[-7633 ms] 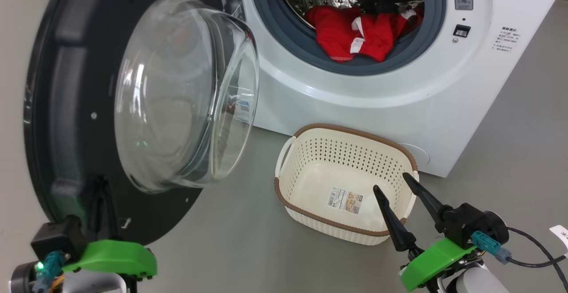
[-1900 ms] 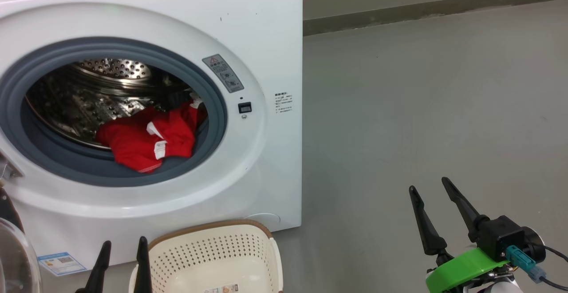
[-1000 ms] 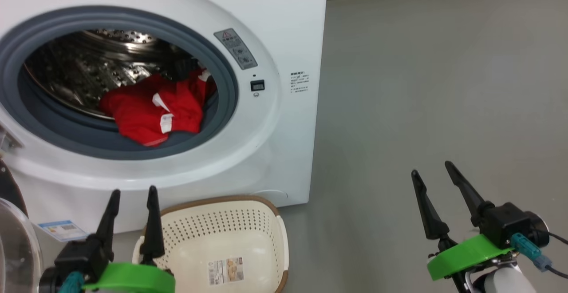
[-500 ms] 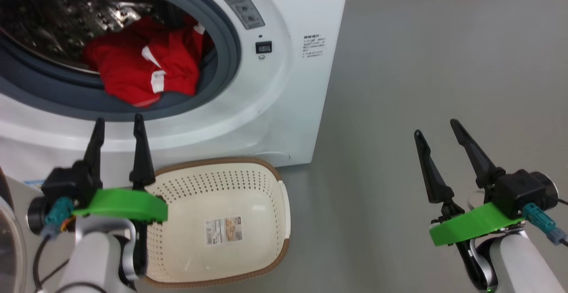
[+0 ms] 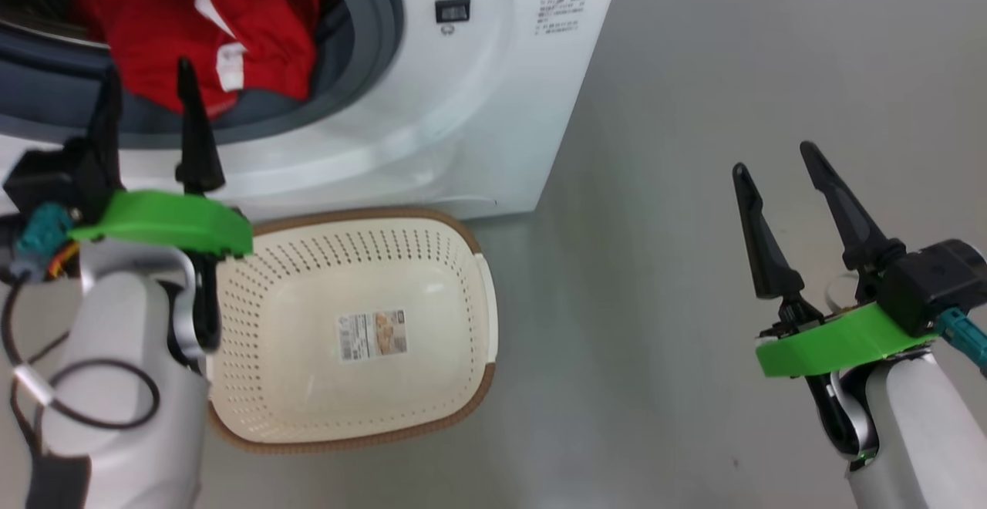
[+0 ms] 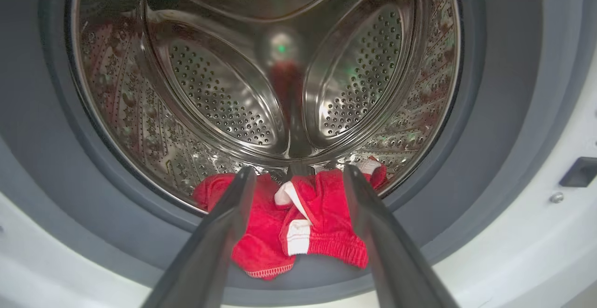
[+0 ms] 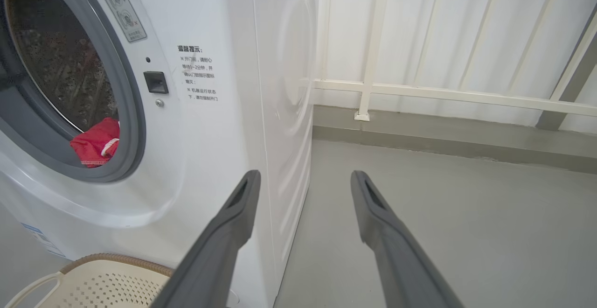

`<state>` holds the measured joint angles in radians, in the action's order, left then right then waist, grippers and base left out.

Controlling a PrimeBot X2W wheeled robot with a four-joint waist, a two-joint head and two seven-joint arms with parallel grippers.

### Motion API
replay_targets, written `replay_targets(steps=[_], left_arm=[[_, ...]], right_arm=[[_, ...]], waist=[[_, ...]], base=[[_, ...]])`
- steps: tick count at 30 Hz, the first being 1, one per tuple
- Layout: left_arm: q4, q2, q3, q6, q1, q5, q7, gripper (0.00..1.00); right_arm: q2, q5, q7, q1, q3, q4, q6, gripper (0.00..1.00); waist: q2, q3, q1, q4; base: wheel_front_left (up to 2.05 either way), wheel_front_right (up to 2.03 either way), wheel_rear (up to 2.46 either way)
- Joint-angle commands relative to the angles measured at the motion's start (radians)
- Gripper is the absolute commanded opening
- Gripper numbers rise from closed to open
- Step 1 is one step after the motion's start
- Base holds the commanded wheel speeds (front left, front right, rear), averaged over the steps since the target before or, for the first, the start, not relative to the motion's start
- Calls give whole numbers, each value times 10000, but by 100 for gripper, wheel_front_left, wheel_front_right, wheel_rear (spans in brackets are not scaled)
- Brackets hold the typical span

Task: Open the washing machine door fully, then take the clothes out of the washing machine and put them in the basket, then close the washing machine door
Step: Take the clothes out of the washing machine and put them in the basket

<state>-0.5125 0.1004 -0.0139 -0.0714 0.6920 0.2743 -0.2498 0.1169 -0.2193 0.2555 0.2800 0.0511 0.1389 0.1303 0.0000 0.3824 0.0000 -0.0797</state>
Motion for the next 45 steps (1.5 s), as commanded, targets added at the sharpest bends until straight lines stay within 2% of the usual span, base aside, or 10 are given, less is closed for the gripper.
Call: replay_targets(steps=[1,11,26,34,45], left_arm=[[40,375,285,-101,372,-77,-100,100],[-1559,687,86,-131,2245,-262,2,100],[-4963,1351,-516,-1029,4901,-952,2089,100],[-6099,1715,-985,-1409,5671,-1389,3301,100],[-6885,1786,-1119,-1436,5904,-1285,4067,100]], right_arm=[[91,-85,63,199,227,-303,4,100],[239,-145,63,434,231,-374,4,100],[123,-512,63,708,507,-91,4,100],[12,-819,63,753,755,70,4,100],[22,-1239,63,821,1068,215,4,100]], waist=[[0,515,0,-103],[0,1284,0,-237],[0,1726,0,-521],[0,1830,0,-739],[0,1879,0,-932]], base=[[0,0,0],[0,0,0],[0,0,0],[0,0,0],[0,0,0]])
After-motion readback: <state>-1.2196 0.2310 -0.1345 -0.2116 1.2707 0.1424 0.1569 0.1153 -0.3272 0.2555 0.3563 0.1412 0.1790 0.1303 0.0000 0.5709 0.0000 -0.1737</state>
